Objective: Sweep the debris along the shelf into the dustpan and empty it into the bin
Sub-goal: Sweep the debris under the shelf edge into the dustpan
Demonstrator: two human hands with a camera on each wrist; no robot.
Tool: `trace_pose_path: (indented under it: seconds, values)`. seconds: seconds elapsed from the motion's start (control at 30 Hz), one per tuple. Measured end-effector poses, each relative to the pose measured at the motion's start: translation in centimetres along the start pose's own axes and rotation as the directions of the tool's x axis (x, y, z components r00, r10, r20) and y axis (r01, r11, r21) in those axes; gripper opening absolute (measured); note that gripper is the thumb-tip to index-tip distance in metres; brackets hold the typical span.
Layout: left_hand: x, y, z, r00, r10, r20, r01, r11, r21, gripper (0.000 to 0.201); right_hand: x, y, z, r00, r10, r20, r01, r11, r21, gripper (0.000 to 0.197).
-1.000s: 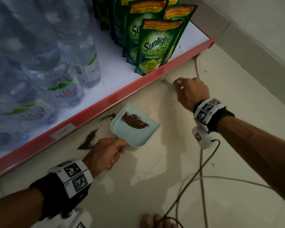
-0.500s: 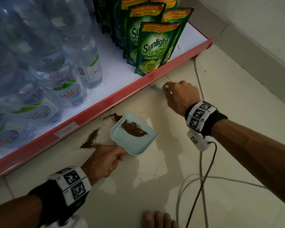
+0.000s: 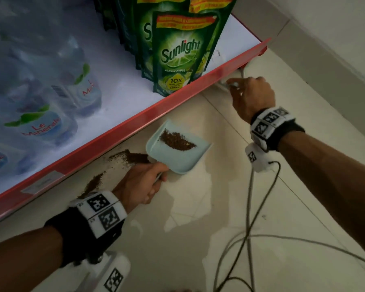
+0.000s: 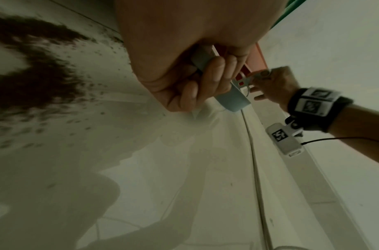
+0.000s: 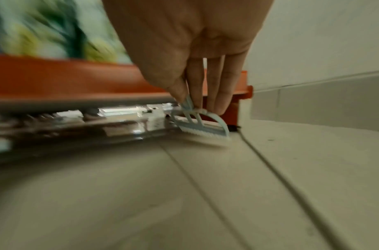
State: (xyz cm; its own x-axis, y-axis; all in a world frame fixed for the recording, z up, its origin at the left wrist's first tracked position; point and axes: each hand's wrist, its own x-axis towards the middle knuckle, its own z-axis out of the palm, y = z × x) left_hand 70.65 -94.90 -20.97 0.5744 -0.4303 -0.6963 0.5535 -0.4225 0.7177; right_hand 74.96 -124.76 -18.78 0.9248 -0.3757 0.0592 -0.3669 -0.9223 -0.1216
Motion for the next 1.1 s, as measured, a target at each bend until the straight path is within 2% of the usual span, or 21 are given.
trace_pose_path:
  seconds: [0.13, 0.2, 0.27, 0.37, 0.43, 0.57, 0.63, 0.67, 0.7, 0.77, 0.83, 0.9, 0.97, 1.03, 1.1]
  values:
    - [2.4, 1.4, 0.3, 0.999, 0.02, -0.034, -0.021, 1.0, -0.018, 0.03, 3.6, 2.4, 2.7, 0.993, 0.112, -0.018, -0.113, 0.993, -0.046, 0.035]
    - [3.3, 1.7, 0.0, 0.998, 0.021, -0.054, -0.023, 0.999, -0.027, 0.031, 4.8, 2.6, 4.0, 0.993, 0.121, -0.004, -0.121, 0.993, 0.015, 0.033]
    - [4.0, 1.7, -0.3, 0.997, 0.019, -0.068, -0.023, 0.999, -0.048, 0.031, 5.6, 2.1, 4.8, 0.997, 0.078, -0.015, -0.076, 0.989, 0.125, 0.031]
    - [4.5, 1.5, -0.9, 0.997, 0.002, -0.074, -0.007, 0.998, -0.062, 0.031, 5.6, 0.6, 5.2, 0.997, -0.072, -0.034, 0.078, 0.967, 0.243, 0.031]
    - [4.3, 1.2, -1.1, 0.998, 0.0, -0.07, -0.005, 0.998, -0.07, 0.031, 4.3, -0.4, 4.7, 0.976, -0.216, -0.021, 0.211, 0.919, 0.332, 0.037]
    - [3.2, 0.5, -1.0, 0.998, -0.002, -0.064, -0.002, 0.998, -0.066, 0.031, 0.9, -1.7, 4.2, 0.863, -0.504, -0.041, 0.477, 0.783, 0.401, 0.032]
    - [2.7, 0.2, -0.8, 0.999, 0.003, -0.046, -0.006, 0.999, -0.053, 0.033, -0.2, -1.9, 3.9, 0.816, -0.573, -0.077, 0.553, 0.734, 0.394, 0.035]
    - [2.5, 0.0, -0.8, 0.999, 0.009, -0.034, -0.01, 0.999, -0.046, 0.033, -0.2, -1.8, 3.8, 0.811, -0.574, -0.115, 0.571, 0.733, 0.37, 0.033]
    - [2.3, -0.1, -0.8, 1.0, 0.013, -0.025, -0.014, 0.999, -0.039, 0.034, 0.2, -1.5, 3.7, 0.82, -0.553, -0.15, 0.568, 0.752, 0.335, 0.031]
    - [1.7, -0.3, -0.9, 1.0, 0.02, -0.017, -0.02, 0.999, -0.024, 0.033, 1.4, -0.8, 3.6, 0.891, -0.427, -0.154, 0.453, 0.855, 0.251, 0.031]
    - [1.5, -0.5, -1.0, 1.0, 0.011, -0.011, -0.011, 1.0, -0.01, 0.034, 3.2, -0.5, 4.1, 0.971, -0.227, -0.07, 0.237, 0.949, 0.206, 0.029]
    - [1.1, -0.5, -1.1, 1.0, 0.002, -0.01, -0.002, 1.0, -0.004, 0.034, 4.2, -0.9, 4.7, 0.993, -0.114, -0.003, 0.113, 0.978, 0.175, 0.028]
    - [0.6, -0.6, -1.4, 1.0, -0.006, -0.02, 0.005, 1.0, -0.008, 0.033, 4.3, -1.7, 5.3, 0.989, -0.15, 0.008, 0.144, 0.962, 0.23, 0.028]
    - [0.0, -0.9, -1.9, 1.0, -0.018, -0.024, 0.017, 1.0, -0.017, 0.033, 3.3, -2.9, 5.5, 0.964, -0.267, 0.024, 0.247, 0.919, 0.309, 0.023]
    - [-0.9, -1.2, -2.5, 0.999, -0.042, -0.008, 0.041, 0.999, -0.018, 0.034, 1.5, -4.4, 5.4, 0.884, -0.467, 0.031, 0.417, 0.816, 0.401, 0.017]
